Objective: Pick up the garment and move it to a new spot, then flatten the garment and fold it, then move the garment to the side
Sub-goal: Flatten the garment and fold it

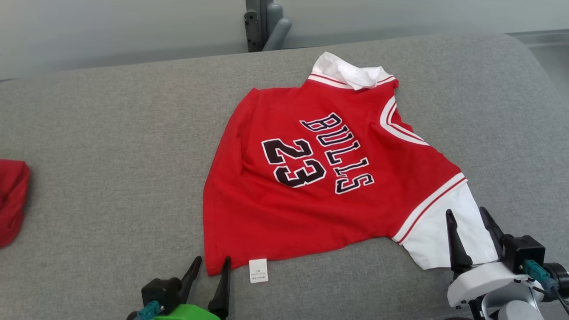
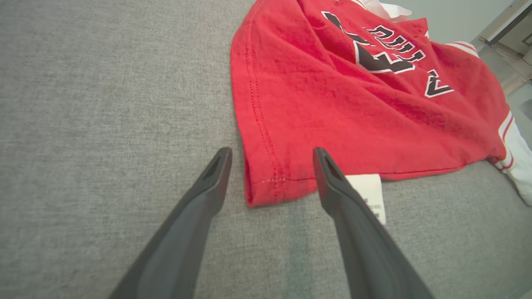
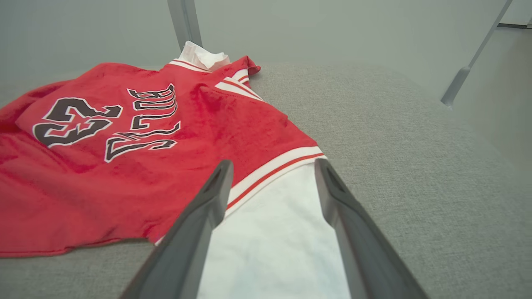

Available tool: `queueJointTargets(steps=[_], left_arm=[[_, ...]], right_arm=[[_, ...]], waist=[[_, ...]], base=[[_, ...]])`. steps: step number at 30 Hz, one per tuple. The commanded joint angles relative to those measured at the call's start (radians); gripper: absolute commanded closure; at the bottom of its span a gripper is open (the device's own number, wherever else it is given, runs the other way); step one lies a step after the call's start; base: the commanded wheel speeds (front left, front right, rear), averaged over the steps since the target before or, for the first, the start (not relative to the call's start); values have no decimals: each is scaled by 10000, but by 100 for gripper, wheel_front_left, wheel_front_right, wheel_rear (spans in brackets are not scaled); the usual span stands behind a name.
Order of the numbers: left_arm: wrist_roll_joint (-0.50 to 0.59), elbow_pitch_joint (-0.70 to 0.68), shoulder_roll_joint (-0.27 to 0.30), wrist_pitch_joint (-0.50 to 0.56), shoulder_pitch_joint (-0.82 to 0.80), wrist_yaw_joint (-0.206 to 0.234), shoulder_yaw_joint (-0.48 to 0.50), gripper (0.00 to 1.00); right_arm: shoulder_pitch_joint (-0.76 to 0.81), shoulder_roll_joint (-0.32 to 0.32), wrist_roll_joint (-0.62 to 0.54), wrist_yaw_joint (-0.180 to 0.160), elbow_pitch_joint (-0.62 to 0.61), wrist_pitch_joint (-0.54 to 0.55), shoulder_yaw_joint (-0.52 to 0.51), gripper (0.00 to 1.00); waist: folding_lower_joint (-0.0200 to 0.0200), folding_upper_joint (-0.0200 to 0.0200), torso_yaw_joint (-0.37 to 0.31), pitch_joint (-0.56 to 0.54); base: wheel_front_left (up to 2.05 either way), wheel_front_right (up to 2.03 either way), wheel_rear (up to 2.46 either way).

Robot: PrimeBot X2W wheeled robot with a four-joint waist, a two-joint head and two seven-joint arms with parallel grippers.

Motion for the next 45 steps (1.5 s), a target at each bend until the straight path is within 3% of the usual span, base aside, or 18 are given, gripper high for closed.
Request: queueJointTargets(steps=[1, 6, 7, 8, 9, 14, 24, 38, 41, 42, 43, 45], left_arm=[[-57, 90, 36, -5, -151, -32, 1, 0], [-22, 234, 36, -5, -281, -56, -12, 0], [-6, 277, 36, -5, -280, -62, -38, 46], [10, 312, 36, -5, -273, -65, -46, 70], [16, 326, 36, -5, -263, -58, -52, 100], [217, 101, 41, -5, -300, -8, 109, 100], [1072, -393, 39, -7, -62, 704, 1030, 100], [1293, -416, 38, -6, -25, 798, 1183, 100], [1302, -420, 38, -5, -40, 796, 1188, 100], [1302, -420, 38, -5, -40, 796, 1188, 100], [1303, -423, 38, -5, -43, 793, 1199, 100], [1308, -424, 38, -5, -30, 786, 1225, 100]], right_arm=[[-107, -45, 25, -15, 54, -21, -22, 0], [-153, -64, 44, -15, 175, -21, -123, 0], [-161, -71, 50, -15, 218, -21, -144, 0], [-169, -75, 51, -15, 256, -21, -160, 0], [-175, -78, 46, -15, 286, -21, -176, 0], [-104, -95, 6, -15, 576, -19, -301, 0], [-64, -81, 137, -15, 1750, -18, -688, 0], [-255, 4, 210, -15, 3256, 1, -772, 0], [-341, -5, 284, -16, 3516, 8, -728, 76], [-341, -5, 284, -16, 3516, 8, -728, 76], [-372, -9, 299, -16, 3538, 8, -721, 100], [-420, -9, 412, -16, 3472, 8, -680, 100]], waist=[[0, 0, -224, 259], [0, 0, -261, 329], [0, 0, -260, 330], [0, 0, -258, 326], [0, 0, -256, 323], [0, 0, -238, 326], [0, 0, -162, 414], [0, 0, -52, 381], [0, 0, -48, 378], [0, 0, -48, 378], [0, 0, -51, 370], [0, 0, -62, 339]], base=[[0, 0, 0], [0, 0, 0], [0, 0, 0], [0, 0, 0], [0, 0, 0], [0, 0, 0], [0, 0, 0], [0, 0, 0], [0, 0, 0], [0, 0, 0], [0, 0, 0], [0, 0, 0]])
